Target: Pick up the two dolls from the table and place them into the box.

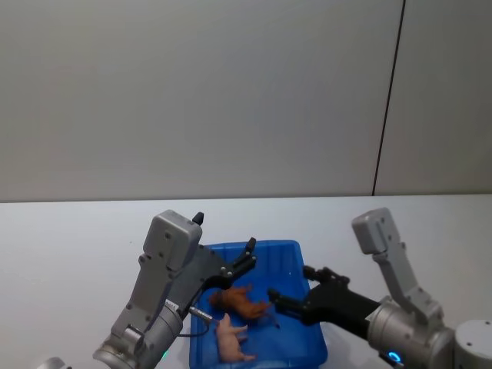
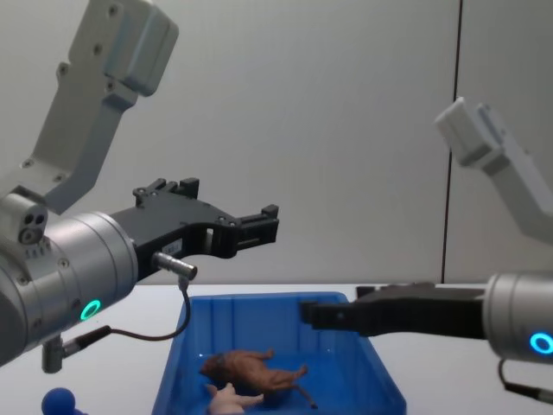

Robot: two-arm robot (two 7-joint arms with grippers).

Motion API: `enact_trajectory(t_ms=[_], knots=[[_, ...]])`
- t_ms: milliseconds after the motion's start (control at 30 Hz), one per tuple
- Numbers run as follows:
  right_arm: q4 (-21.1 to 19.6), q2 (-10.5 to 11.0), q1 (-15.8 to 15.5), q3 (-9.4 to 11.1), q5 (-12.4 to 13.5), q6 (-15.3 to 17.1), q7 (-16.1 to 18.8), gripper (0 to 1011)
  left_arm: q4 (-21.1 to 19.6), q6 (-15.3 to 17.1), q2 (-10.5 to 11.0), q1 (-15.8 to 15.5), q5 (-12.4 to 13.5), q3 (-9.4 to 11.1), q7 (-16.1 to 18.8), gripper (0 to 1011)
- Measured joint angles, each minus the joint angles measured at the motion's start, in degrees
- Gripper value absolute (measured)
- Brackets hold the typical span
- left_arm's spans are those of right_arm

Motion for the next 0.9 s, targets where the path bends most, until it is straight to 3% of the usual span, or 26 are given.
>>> enact_trajectory(t_ms=[233,633,900], knots=[[-1.7,1.9,-1.4,1.3,0.6,-1.4,-1.1,1001,0.0,0.0,0.0,0.0,0.0,0.0,0.0,1003],[-4.7,5.9,-4.9,3.8,2.8,-2.7,-3.0,1001,0.0,0.0,0.0,0.0,0.0,0.0,0.0,1003],[-5.7,7.3,-6.2,4.7,3.6,-3.1,-3.6,1001,-0.1,0.3,0.3,0.3,0.2,-0.2,0.1,1003]])
